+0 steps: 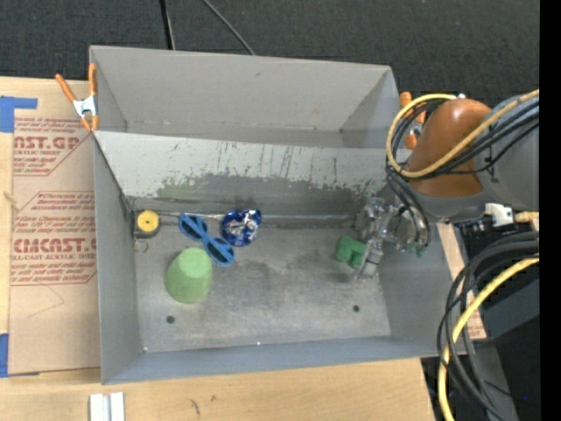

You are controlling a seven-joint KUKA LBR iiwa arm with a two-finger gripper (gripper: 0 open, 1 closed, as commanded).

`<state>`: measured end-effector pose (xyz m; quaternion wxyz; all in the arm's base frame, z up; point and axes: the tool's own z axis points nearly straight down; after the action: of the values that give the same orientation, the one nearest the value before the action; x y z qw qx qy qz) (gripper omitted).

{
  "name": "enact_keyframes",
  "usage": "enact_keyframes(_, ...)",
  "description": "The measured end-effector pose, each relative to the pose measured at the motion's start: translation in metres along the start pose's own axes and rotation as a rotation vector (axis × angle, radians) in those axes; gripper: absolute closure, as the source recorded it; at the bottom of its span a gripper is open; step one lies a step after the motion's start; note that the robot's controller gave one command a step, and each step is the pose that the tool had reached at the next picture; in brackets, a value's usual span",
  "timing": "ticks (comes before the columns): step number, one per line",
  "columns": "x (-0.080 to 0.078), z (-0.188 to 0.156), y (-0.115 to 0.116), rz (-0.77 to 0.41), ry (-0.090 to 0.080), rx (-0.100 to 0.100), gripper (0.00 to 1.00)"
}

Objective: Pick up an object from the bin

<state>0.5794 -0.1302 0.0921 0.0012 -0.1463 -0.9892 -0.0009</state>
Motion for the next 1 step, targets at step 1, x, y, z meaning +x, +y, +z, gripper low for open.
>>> enact_keyframes(1, 0.0084, 0.0227, -0.0004, 0.117, -0.003, -0.003, 0.00)
